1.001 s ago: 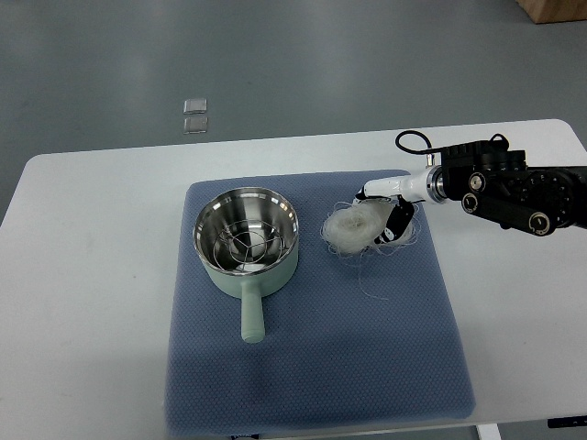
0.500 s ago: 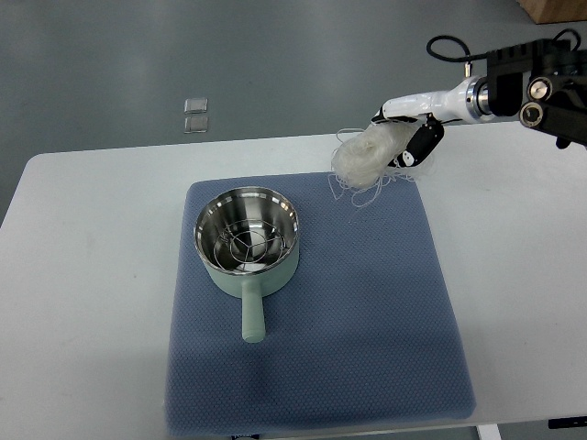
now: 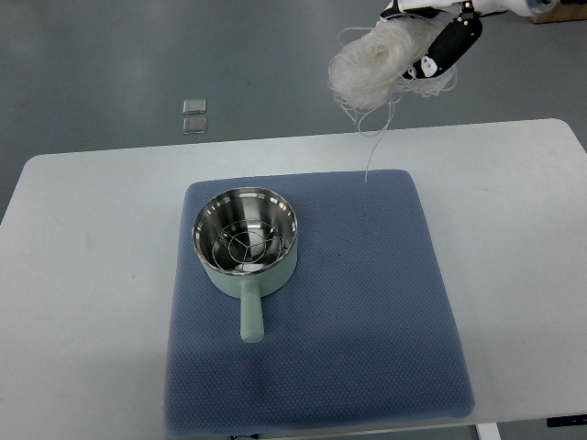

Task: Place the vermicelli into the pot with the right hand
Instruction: 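Carry the vermicelli over the green saucepan and lower it inside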

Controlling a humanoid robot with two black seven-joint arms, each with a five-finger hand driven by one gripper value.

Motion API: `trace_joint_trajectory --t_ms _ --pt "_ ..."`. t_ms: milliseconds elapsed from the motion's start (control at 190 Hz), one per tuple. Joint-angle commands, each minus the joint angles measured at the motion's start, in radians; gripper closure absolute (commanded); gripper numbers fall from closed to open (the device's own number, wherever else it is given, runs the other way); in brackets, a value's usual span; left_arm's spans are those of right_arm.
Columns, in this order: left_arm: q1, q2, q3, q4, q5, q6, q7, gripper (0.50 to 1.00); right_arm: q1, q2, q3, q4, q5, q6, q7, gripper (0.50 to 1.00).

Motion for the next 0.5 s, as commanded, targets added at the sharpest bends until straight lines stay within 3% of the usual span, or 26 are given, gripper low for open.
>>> trace_joint_trajectory --t_ms 0,147,295,495 --pt "0.000 0.000 0.000 0.001 0.000 0.000 0.000 0.500 0.012 0.082 -0.001 -0.004 0.058 -0.024 0.000 1.000" --pt "-0.001 0.000 0.000 0.001 0.000 -0.002 0.000 0.500 0.011 0.254 -0.028 -0.026 0.138 -0.059 0.005 1.000" --pt "-0.001 0.000 -0.001 0.001 0.000 -0.002 0.000 0.500 -0.006 0.462 -0.116 -0.122 0.131 -0.130 0.008 1.000" --pt "0.000 0.000 -0.001 0.002 0.000 -0.002 0.000 0.500 -0.080 0.593 -0.139 -0.216 0.120 -0.139 0.008 1.000"
